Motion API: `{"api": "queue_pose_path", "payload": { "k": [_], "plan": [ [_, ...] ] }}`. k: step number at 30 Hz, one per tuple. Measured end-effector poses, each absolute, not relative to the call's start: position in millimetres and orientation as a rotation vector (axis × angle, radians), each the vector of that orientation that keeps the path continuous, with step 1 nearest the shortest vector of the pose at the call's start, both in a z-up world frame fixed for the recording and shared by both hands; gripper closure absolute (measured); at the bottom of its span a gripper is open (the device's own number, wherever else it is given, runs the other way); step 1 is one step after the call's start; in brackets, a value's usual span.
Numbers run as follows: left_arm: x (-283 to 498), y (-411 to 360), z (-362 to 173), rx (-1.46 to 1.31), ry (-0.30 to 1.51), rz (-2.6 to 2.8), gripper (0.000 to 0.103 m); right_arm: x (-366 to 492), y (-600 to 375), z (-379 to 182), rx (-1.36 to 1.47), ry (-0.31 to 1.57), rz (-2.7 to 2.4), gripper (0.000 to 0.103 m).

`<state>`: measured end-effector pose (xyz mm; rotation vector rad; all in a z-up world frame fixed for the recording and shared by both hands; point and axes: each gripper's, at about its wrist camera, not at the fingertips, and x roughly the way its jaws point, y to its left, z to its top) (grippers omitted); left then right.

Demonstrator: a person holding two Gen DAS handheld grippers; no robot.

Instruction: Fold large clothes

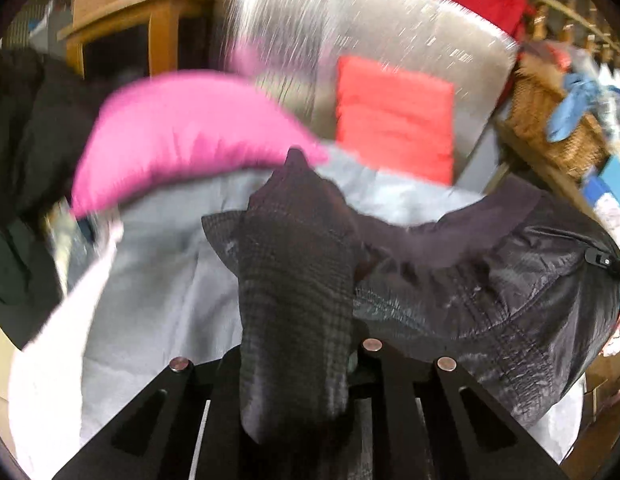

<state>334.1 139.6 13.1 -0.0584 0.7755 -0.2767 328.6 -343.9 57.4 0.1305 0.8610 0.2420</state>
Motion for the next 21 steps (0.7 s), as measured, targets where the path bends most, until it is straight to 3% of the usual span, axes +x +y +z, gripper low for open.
{"api": "queue_pose_path", "payload": {
  "k": [4, 9, 15, 17, 19, 20, 21],
  "plan": [
    [277, 139, 44, -0.063, 0.669, -0.322, 0.086, 273, -359, 99, 0.098, 0.77, 0.229, 0.092],
    [225, 126, 18, -0.081, 0.631, -0.354, 0.086, 205, -387, 90, 0.126, 0.73, 0.203, 0.092],
    [197, 117, -109, -0.095, 0.782, -0.307, 0.084, 143, -405, -20, 0.235, 0.793, 0.216, 0.092],
    [197, 124, -154, -0.109, 0.871, -0.248, 0.074, 132, -411, -79, 0.279, 0.89, 0.176, 0.089],
    [195, 142, -176, -0.181, 0.925, -0.207, 0.047, 125, -423, -124, 0.345, 0.964, 0.13, 0.074],
    [195, 149, -177, -0.21, 0.932, -0.2, 0.043, 121, -431, -134, 0.403, 0.959, 0.124, 0.053],
    [194, 156, -173, -0.241, 0.943, -0.196, 0.041, 115, -442, -138, 0.466, 0.95, 0.089, 0.025]
  ]
}}
